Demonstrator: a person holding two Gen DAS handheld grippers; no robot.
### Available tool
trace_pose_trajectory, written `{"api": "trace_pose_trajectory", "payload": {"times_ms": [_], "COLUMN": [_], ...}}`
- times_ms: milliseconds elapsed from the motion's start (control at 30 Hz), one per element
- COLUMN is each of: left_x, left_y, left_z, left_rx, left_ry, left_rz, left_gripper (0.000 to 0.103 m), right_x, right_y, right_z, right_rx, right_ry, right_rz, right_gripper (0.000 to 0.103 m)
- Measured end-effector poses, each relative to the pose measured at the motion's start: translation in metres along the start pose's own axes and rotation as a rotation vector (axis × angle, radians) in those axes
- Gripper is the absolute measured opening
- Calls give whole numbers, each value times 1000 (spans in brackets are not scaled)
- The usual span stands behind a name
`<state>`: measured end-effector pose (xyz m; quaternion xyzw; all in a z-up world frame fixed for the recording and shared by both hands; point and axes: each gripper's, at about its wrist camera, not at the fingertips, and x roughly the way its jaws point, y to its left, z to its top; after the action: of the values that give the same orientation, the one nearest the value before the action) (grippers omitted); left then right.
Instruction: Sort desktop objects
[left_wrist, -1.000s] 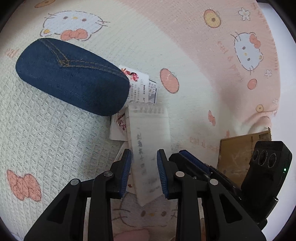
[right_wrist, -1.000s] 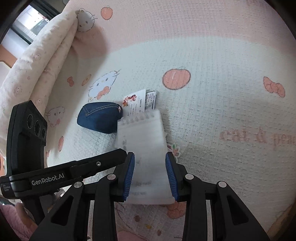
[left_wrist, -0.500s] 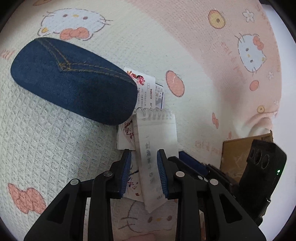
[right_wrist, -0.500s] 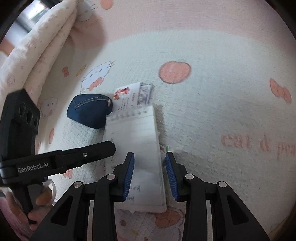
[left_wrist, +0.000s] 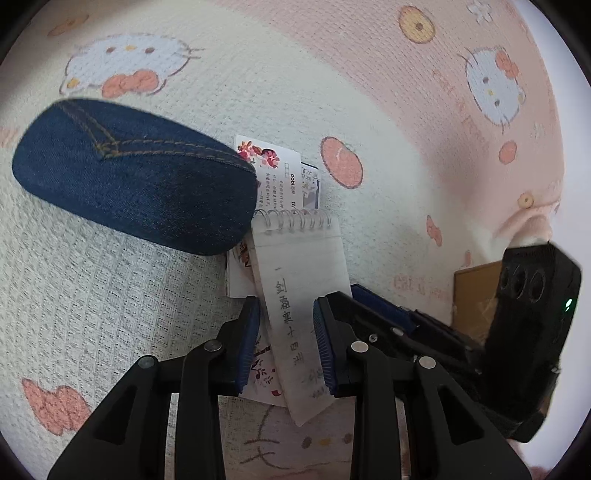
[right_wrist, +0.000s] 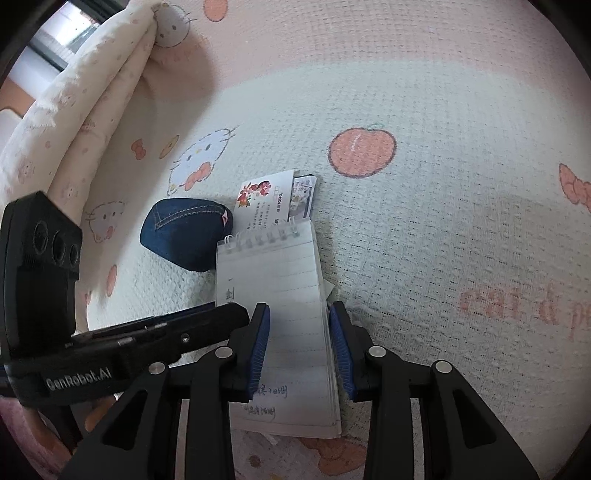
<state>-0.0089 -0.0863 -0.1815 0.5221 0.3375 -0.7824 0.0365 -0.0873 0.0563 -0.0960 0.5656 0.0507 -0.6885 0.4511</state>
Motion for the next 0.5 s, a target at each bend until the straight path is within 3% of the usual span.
{"api": "trace_pose_trajectory", "payload": {"times_ms": [133,233,400,500], "left_x": [-6,-7,-4,-4], "left_y": [-10,-5,7,2], "left_z": [-3,-2,-1,-4], "left_rx": [76,85,58,101], "left_ry": [-24,-33,-34,-43], "left_rz": [41,73,33,54], "left_gripper": [32,31,28,28], "right_x": [-2,-6,-1,0], "right_y": [2,-2,4,2], "right_z": [-1,-3,-5,-2], "right_rx": [6,35,-15,-7], "right_ry": [18,29,43,22], "right_rz": [-13,40,24,33], "right_gripper": [24,22,22,22]}}
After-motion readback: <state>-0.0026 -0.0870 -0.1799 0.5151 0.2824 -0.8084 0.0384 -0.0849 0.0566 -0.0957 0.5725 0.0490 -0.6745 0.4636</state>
